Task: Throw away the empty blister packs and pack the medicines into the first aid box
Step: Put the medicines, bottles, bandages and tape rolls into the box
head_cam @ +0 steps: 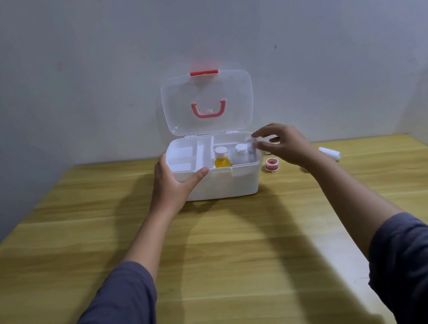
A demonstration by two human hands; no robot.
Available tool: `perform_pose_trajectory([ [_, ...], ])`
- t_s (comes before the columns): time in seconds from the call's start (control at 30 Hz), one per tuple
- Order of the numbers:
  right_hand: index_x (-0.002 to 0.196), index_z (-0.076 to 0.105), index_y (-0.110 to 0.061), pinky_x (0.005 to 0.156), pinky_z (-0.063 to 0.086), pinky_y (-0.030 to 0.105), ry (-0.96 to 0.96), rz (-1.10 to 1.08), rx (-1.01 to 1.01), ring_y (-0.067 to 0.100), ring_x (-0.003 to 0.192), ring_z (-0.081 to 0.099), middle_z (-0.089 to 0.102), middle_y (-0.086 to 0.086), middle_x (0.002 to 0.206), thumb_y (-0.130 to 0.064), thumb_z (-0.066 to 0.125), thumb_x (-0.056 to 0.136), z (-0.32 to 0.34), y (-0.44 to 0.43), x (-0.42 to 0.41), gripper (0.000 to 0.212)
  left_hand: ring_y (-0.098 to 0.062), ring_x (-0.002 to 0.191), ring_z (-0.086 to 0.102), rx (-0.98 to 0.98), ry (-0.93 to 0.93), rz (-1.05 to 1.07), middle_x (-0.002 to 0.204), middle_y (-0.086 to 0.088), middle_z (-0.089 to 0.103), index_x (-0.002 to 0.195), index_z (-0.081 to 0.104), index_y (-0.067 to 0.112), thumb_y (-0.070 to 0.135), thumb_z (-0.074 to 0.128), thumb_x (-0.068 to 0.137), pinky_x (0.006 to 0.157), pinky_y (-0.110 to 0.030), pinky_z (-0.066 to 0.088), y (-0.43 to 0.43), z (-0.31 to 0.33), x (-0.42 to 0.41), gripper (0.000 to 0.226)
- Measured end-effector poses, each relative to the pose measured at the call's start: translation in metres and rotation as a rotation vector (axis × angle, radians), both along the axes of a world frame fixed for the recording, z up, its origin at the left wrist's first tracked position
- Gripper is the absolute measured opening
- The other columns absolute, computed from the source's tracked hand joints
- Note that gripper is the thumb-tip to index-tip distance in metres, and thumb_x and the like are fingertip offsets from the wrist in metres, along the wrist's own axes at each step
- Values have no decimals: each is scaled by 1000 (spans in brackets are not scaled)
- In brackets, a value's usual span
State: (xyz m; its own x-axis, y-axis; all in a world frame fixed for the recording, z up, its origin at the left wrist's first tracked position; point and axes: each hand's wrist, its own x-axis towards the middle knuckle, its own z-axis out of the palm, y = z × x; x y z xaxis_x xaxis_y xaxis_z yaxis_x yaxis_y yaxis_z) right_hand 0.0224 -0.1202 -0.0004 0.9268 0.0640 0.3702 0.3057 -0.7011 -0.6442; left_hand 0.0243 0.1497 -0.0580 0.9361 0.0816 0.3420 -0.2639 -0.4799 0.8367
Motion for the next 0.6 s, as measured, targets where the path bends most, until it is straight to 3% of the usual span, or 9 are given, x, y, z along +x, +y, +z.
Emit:
perform_pose_trajectory([
  [0.13, 115, 63, -14, 94, 45, 34, -19, -252, 111, 25, 113, 55, 59, 8, 125, -21, 57, 88, -26, -47, -5, 28, -17, 129, 42, 13, -10, 3, 140, -2, 45, 142, 36, 18, 60, 76, 64, 102, -30, 38, -1, 0, 0, 97],
  [0.2, 122, 58, -11, 90, 42, 27, 25, -396, 122, 31, 115, 55, 54, 12, 132, -16, 54, 90, -39, -75, -9, 33, -17, 128, 44, 21, -19, 7, 139, -2, 46, 141, 37, 18, 66, 73, 61, 103, -32, 40, -1, 0, -1, 100],
  [0.3, 133, 47, -9, 102, 35, 35, 171, -536, 121, 32, 125, 47, 45, 17, 141, -21, 51, 92, -57, -109, -8, 43, -17, 129, 44, 32, -29, 18, 139, -2, 46, 142, 36, 17, 71, 70, 58, 105, -35, 41, -1, 1, -4, 104],
  [0.43, 130, 50, -13, 102, 35, 37, 286, -499, 85, 31, 125, 47, 51, 17, 136, -30, 49, 93, -68, -116, 1, 41, -16, 131, 41, 32, -41, 36, 142, 0, 44, 143, 34, 18, 62, 75, 64, 103, -29, 38, -2, -1, -3, 99],
  [0.6, 107, 66, -17, 81, 36, 28, 262, -291, 70, 18, 99, 54, 65, 10, 117, -15, 52, 90, -67, -103, 8, 22, -17, 135, 37, 46, -46, 71, 146, -3, 40, 145, 31, 13, 52, 77, 68, 100, -22, 31, -4, -3, -1, 97],
])
